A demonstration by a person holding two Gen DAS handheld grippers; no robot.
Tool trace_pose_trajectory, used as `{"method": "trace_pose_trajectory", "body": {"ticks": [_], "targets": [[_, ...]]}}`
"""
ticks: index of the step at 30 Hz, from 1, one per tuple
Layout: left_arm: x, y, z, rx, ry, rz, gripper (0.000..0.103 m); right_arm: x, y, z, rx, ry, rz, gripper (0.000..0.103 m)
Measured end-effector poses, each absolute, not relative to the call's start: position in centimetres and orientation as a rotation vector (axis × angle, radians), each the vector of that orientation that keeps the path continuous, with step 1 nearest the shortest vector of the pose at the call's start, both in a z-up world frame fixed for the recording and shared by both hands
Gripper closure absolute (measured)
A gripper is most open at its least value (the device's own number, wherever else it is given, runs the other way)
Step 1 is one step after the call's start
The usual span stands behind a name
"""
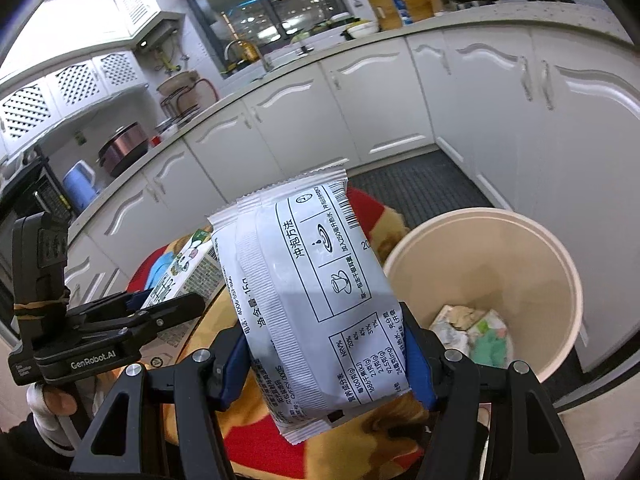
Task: Collect trash
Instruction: 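Carry the milk carton and white sachet to the beige bin with both tools, then open both tools over the beige bin to drop the carton and sachet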
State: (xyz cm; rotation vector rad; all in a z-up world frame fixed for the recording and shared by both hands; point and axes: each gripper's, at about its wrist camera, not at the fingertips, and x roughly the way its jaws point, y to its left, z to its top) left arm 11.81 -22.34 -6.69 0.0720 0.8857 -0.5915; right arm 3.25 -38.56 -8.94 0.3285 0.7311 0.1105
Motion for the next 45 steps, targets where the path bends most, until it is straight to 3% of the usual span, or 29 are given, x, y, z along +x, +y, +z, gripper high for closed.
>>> {"method": "trace_pose_trajectory", "body": {"ticks": [31,38,41,45], "targets": [[16.3,-32.9,-11.2,0.082,1.001,-0.687,0.051,5.8,-47.3,-14.0,0.416,0.844,-0.136,0.038],[16.9,-34.1,-12.1,0.059,1.013,-0.695,0.049,6.4,-48.4,-15.1,0.426,0.869,-0.2,0.028],[16.8,-34.2,-12.4,0.068,1.012,-0.697,0.038,6.6,-48.9,-15.4,0.427,0.886,-0.231,0.021],[16.7,-34.1,-12.5,0.075,1.009,-0.698,0.037,6.1,-49.3,-15.6,0.453,0.883,-0.236,0.02]]}}
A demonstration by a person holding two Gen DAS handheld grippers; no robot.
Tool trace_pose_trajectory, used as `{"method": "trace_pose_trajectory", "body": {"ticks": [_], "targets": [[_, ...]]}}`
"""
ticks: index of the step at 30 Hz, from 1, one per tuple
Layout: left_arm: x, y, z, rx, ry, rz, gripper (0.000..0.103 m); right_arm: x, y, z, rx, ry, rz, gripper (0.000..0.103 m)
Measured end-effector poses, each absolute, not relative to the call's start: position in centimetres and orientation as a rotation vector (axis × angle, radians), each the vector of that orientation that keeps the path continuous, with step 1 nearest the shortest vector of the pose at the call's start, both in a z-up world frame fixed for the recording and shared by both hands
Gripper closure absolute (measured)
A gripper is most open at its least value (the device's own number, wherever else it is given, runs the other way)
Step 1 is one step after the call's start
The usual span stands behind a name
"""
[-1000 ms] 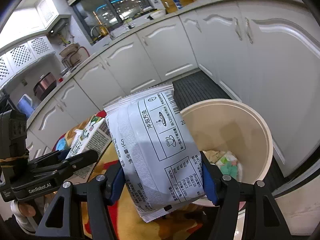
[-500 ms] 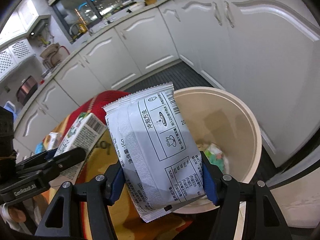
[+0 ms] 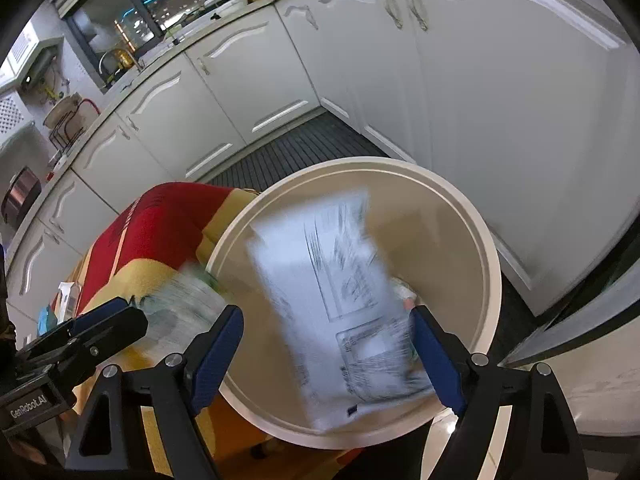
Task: Collect trash
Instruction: 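Open both tools over the beige bin to drop the carton and sachet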
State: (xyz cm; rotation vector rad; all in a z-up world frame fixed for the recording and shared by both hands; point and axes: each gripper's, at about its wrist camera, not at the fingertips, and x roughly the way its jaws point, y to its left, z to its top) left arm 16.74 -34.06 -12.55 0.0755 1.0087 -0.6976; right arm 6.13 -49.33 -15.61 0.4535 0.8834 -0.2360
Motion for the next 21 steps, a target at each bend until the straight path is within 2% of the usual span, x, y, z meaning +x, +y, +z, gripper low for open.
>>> {"method": "trace_pose_trajectory", "body": {"ticks": [21], "targets": [[15.1,-31.3,-10.1,0.072,0.944,-0.652,0.037,5.0,-47.0,-13.9,0.431,0.864,-0.195,0.02]]}}
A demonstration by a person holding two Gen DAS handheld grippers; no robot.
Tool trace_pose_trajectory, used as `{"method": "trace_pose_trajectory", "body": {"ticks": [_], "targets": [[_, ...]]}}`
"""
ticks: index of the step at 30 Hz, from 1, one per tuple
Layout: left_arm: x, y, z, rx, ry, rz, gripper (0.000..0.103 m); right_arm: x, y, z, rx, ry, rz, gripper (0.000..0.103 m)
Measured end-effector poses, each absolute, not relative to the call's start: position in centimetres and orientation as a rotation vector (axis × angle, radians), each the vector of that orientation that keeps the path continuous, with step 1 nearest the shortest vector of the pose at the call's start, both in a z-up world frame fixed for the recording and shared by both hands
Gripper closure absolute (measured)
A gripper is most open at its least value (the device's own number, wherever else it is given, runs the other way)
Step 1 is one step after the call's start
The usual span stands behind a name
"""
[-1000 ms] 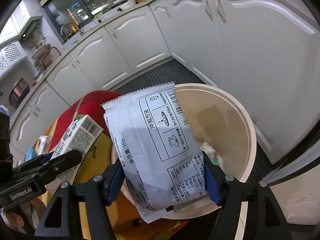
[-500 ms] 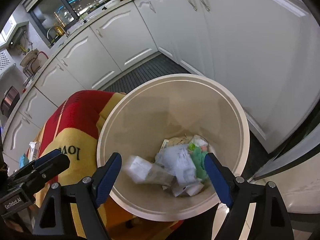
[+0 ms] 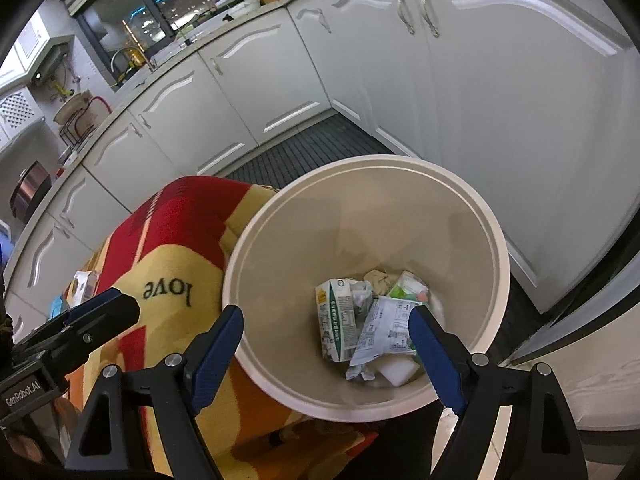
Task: Collect trash
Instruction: 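Open both tools over the beige bin to drop the carton and sachet, then move both open tools back over the blue pack and medicine box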
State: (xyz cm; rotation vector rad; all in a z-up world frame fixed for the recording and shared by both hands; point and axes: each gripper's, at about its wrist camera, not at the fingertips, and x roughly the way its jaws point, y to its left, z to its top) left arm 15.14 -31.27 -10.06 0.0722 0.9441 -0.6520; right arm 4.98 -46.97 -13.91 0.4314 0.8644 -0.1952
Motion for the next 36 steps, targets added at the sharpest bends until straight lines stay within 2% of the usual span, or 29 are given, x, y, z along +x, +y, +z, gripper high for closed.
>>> {"method": "trace_pose_trajectory", "body": {"ticks": [14,36], "targets": [[13.7,-24.7,-7.9,0.052,0.885,-0.576,0.037,5.4,-41.6,-11.8,0.372,0.852,-0.115,0.02],[13.3,-8.4,-7.2,0.005,0.844,-0.321,0.036,9.0,-28.8,-11.6,0.263,0.892,0.086,0.02]]}}
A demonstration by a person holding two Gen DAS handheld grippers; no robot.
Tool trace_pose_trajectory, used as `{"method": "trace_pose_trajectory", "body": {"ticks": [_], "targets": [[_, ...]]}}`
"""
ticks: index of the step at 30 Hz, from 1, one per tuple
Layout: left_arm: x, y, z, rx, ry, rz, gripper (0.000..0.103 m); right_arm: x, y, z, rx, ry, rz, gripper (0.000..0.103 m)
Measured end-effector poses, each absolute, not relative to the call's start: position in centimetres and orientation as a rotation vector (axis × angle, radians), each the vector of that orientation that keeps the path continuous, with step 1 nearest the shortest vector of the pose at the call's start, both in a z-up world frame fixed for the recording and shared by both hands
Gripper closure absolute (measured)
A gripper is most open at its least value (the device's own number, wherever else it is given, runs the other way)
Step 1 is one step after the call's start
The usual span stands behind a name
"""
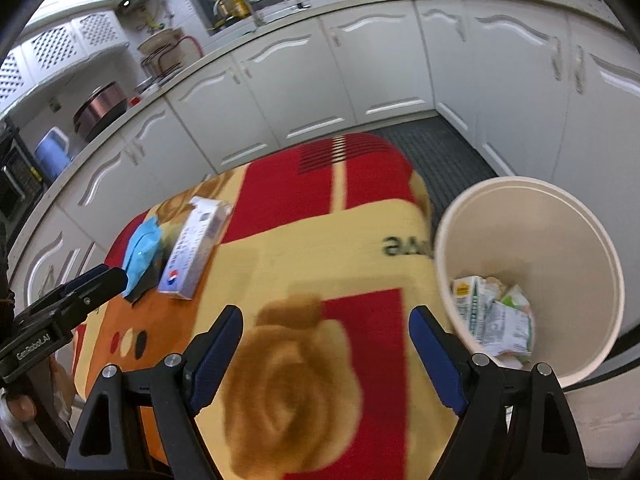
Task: Collect trash
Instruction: 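Move both open tools back over the blue pack and medicine box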
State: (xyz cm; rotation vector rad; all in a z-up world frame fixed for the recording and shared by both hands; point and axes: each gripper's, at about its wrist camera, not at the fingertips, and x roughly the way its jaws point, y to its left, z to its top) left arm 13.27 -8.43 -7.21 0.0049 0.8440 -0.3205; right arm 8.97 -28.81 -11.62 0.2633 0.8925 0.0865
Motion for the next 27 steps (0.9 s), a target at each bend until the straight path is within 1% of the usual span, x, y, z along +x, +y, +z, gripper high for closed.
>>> {"method": "trace_pose_trajectory", "body": {"ticks": [15,27], "targets": [[13.8,-2.1,-8.9,-0.04,0.873,-0.296,0.036,11.5,-22.7,-12.4,0.216,0.943,0.183,0.019],[14.2,1.6,-10.1,-0.057,0.908,-0.259,0.035,18.9,-17.0,-14.3,0.209,1.028,0.231,0.019]]}}
